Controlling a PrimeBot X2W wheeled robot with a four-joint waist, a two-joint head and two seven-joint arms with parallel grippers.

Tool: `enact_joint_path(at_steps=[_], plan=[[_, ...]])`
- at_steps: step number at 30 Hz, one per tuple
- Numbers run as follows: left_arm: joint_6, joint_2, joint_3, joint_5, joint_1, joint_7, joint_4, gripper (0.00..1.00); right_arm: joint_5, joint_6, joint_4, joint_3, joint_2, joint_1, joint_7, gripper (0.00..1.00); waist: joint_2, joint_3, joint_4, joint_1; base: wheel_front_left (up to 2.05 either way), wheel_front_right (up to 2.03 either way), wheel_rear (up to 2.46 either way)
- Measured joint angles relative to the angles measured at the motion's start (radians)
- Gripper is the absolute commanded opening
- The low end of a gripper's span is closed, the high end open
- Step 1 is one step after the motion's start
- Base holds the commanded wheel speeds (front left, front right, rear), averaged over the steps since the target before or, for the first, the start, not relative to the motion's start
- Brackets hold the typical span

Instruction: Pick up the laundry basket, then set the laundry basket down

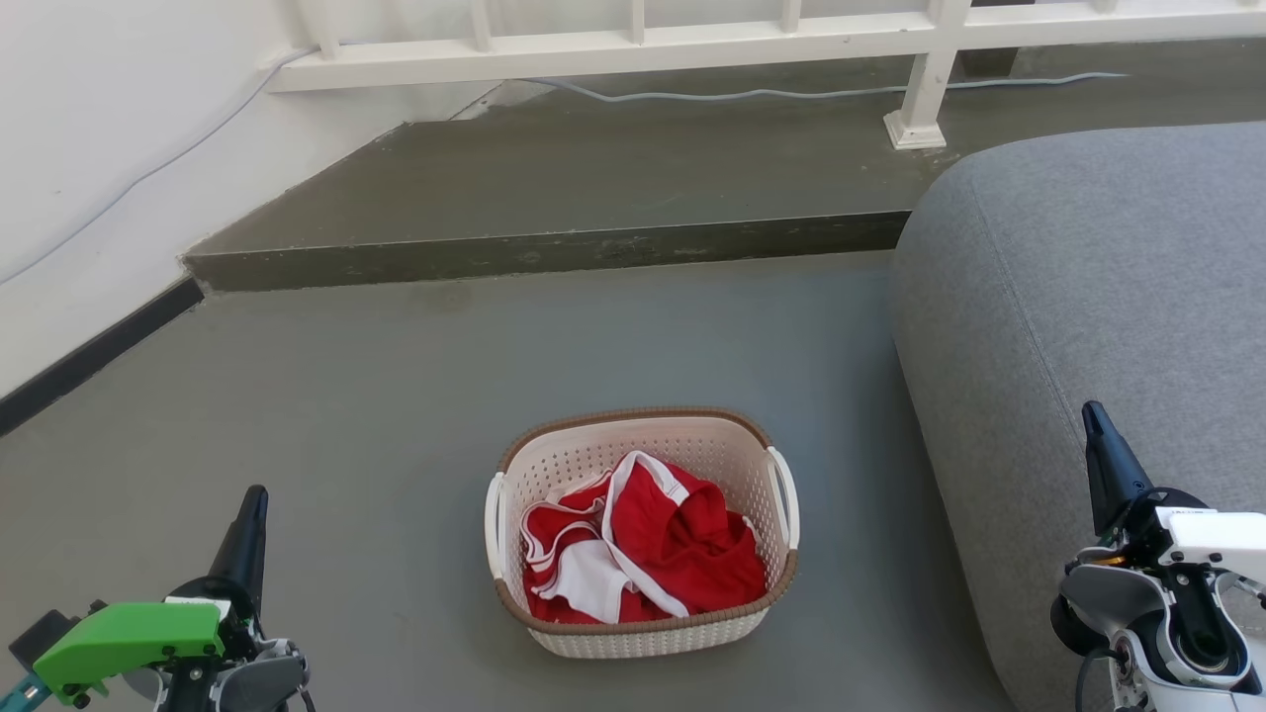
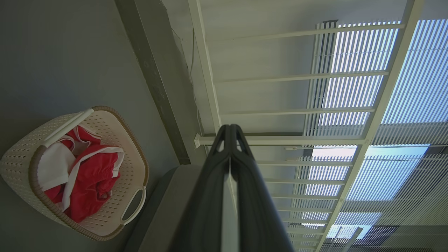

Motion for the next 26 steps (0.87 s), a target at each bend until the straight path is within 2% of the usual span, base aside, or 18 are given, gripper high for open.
enact_joint_path(at_steps=[26], plan=[[-0.001, -0.001, 0.004, 0.0, -0.001, 0.0, 0.013, 0.0, 0.003, 0.0, -0.002, 0.0, 0.0, 0.0, 0.0, 0.0, 0.0, 0.0, 0.0, 0.0, 0.0, 0.0, 0.0]])
